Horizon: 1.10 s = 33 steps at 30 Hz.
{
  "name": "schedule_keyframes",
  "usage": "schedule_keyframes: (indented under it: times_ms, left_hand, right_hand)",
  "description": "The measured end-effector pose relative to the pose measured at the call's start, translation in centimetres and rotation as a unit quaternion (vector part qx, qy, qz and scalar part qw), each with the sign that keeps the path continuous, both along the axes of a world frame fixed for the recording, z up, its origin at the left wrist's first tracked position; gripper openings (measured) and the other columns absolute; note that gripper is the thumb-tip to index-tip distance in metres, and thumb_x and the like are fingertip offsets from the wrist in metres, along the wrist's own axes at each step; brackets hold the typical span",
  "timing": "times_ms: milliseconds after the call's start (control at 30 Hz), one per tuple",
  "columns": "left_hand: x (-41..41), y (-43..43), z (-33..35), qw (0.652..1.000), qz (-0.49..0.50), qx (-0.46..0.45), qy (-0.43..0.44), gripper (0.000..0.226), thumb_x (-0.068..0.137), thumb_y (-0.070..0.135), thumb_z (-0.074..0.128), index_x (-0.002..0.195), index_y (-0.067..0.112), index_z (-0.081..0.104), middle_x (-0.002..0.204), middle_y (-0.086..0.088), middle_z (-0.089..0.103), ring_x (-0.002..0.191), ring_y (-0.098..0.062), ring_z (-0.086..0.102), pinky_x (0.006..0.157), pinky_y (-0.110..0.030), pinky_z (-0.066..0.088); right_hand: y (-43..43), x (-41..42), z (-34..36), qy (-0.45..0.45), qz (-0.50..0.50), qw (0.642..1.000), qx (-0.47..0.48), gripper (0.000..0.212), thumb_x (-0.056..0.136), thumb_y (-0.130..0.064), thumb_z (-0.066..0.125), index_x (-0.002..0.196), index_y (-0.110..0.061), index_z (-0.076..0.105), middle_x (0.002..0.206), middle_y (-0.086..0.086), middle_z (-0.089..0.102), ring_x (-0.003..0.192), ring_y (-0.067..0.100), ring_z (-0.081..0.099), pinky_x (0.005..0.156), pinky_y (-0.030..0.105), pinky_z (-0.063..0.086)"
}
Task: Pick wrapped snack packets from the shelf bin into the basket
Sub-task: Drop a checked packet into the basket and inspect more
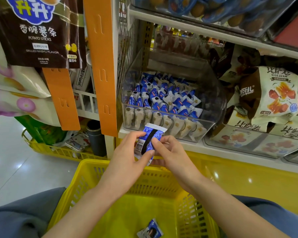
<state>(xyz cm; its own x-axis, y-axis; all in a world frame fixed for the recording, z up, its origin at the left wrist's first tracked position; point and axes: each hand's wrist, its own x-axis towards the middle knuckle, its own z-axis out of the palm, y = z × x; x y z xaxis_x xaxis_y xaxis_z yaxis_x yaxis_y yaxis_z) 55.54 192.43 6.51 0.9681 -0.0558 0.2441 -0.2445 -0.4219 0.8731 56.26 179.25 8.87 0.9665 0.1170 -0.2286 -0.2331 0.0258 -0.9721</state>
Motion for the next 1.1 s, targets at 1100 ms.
schedule_keyframes:
  times_ms: [1100]
  left_hand:
    - [0.0, 0.6, 0.9, 1.0, 0.014, 0.001, 0.017, 0.02, 0.097, 0.03, 0.038, 0.094, 0.023, 0.057, 0.069, 0.005, 0.059, 0.059, 0.005, 0.054, 0.049, -0.009, 0.038]
  right_hand:
    - [-0.1, -0.4, -2.1, -0.226, 0.071, 0.95, -0.202, 0.043, 0.083, -0.023, 0.068, 0.112, -0.036, 0.038, 0.107, -0.018, 0.056, 0.098, -0.005, 0.056, 0.083, 0.015, 0.049]
